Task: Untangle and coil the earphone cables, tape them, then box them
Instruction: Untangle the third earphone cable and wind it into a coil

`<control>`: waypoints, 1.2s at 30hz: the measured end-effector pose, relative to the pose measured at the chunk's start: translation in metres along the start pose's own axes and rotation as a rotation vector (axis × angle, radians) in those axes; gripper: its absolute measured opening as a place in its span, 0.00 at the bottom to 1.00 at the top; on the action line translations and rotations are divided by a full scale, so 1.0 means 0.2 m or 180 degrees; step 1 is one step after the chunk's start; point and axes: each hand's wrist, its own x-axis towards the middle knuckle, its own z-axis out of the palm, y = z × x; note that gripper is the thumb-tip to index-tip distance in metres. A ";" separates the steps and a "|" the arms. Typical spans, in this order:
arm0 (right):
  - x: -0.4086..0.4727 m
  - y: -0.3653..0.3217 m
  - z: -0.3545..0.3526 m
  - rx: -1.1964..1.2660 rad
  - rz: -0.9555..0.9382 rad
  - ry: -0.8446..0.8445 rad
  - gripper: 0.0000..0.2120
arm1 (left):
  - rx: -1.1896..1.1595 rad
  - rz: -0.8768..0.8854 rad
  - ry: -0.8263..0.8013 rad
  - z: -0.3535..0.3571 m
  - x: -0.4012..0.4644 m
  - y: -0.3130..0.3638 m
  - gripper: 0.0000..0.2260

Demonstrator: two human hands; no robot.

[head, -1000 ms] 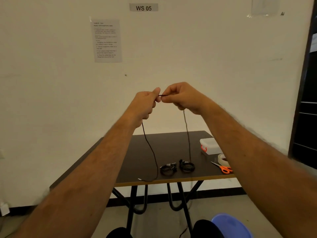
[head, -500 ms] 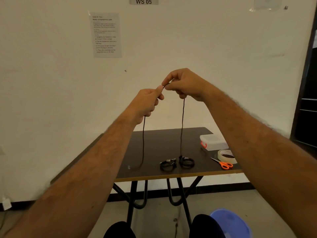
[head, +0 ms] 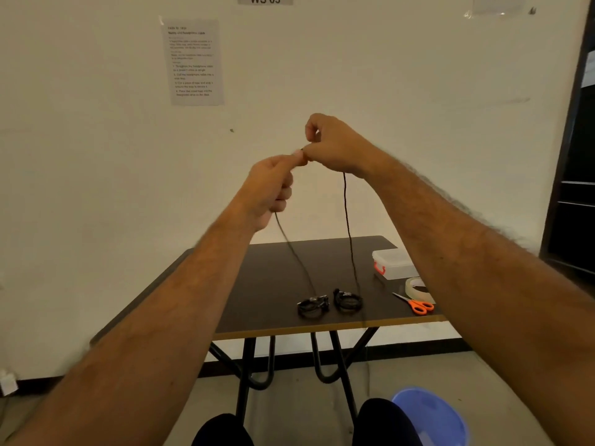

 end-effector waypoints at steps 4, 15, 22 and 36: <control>-0.04 0.20 0.03 0.0932 0.0358 -0.0268 0.07 | -0.0281 0.0367 0.0572 -0.09 0.06 0.14 0.13; -0.48 0.75 0.63 0.2706 0.1620 -0.0856 0.11 | -0.0992 0.0929 0.1043 0.02 0.20 0.42 0.05; -0.30 0.42 0.44 0.2119 0.0953 -0.0355 0.13 | 0.1311 0.0839 0.0609 0.03 0.22 0.09 0.16; -0.21 0.44 0.25 0.2437 0.0647 -0.0262 0.09 | 0.2271 0.0781 0.1060 -0.12 0.24 0.17 0.25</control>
